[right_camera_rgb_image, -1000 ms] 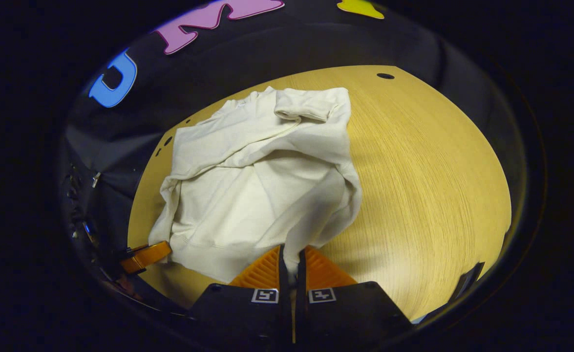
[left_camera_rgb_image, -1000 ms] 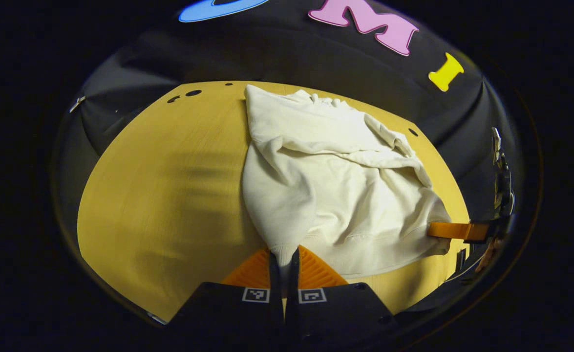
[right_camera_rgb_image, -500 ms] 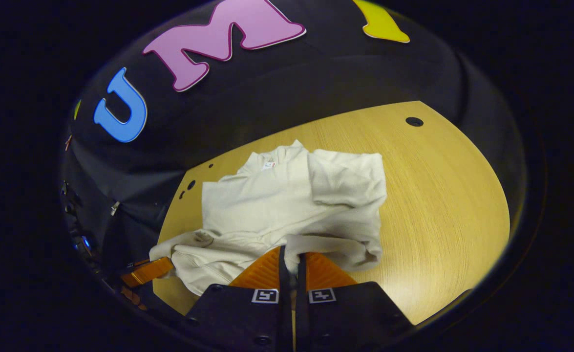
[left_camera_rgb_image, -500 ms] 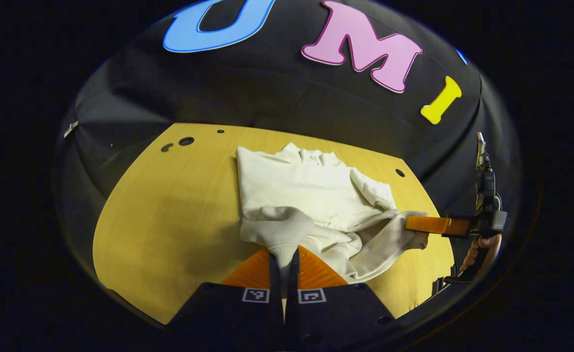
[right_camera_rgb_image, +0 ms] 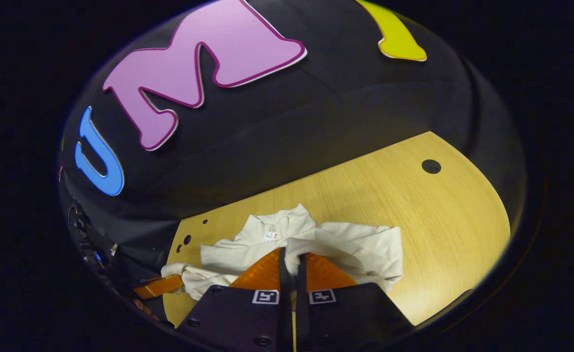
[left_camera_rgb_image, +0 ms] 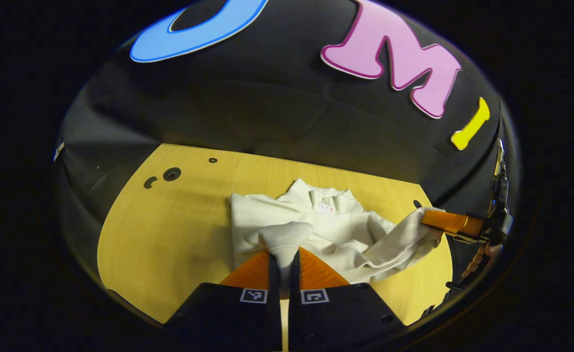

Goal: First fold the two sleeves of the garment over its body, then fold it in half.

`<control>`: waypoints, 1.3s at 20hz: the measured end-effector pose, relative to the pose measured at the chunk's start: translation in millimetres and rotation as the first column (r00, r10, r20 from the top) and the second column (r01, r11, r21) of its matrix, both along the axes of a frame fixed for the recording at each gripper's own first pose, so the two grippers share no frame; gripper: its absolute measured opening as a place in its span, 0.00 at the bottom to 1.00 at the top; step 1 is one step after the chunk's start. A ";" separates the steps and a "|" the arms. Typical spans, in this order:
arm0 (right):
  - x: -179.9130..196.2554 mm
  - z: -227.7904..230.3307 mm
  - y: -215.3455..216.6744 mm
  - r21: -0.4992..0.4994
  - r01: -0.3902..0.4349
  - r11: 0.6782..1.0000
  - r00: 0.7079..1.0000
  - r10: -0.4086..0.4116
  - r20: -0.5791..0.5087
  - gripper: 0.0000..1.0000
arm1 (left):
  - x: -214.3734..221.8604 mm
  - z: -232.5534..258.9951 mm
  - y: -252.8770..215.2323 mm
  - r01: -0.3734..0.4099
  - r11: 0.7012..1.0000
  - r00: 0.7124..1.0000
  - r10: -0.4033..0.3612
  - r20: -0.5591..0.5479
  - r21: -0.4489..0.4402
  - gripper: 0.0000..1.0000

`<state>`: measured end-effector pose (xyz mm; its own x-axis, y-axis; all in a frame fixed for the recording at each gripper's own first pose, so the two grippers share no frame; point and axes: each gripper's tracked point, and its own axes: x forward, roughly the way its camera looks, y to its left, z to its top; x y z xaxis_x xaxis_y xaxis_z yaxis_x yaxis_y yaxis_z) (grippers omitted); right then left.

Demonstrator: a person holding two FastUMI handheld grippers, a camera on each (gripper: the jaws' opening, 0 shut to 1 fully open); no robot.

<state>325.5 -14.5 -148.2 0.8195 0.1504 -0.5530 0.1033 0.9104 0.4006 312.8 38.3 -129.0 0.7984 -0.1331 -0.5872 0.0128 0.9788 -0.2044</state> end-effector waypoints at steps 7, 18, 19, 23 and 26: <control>32.1 -63.2 -9.6 -0.038 0.060 0.997 0.993 -0.064 -0.101 0.98 | 68.5 5.4 31.5 -0.081 0.991 0.987 0.065 0.147 0.106 0.88; -17.5 2.3 -23.2 -0.229 -0.021 0.973 0.996 0.041 0.081 0.99 | -4.2 45.6 -2.1 -0.091 0.982 0.954 0.038 0.298 0.166 0.98; -26.5 9.2 -34.5 -0.256 -0.016 0.967 0.993 0.045 0.105 0.98 | -14.3 48.2 -3.9 -0.092 0.981 0.949 0.036 0.312 0.168 0.98; -76.4 31.5 -35.9 -0.324 0.015 0.946 0.985 0.042 0.168 0.99 | -59.9 65.6 -9.0 -0.089 0.979 0.925 0.012 0.381 0.184 0.98; -128.5 54.1 -26.7 -0.345 0.048 0.937 0.975 0.031 0.221 0.99 | -114.4 87.4 -17.4 -0.077 0.984 0.889 -0.005 0.458 0.161 0.98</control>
<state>197.0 -41.2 -94.2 0.9267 -0.0256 -0.3750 0.0574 0.9956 0.0739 198.4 20.9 -41.6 0.9852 -0.0307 -0.1686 0.0285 0.9995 -0.0155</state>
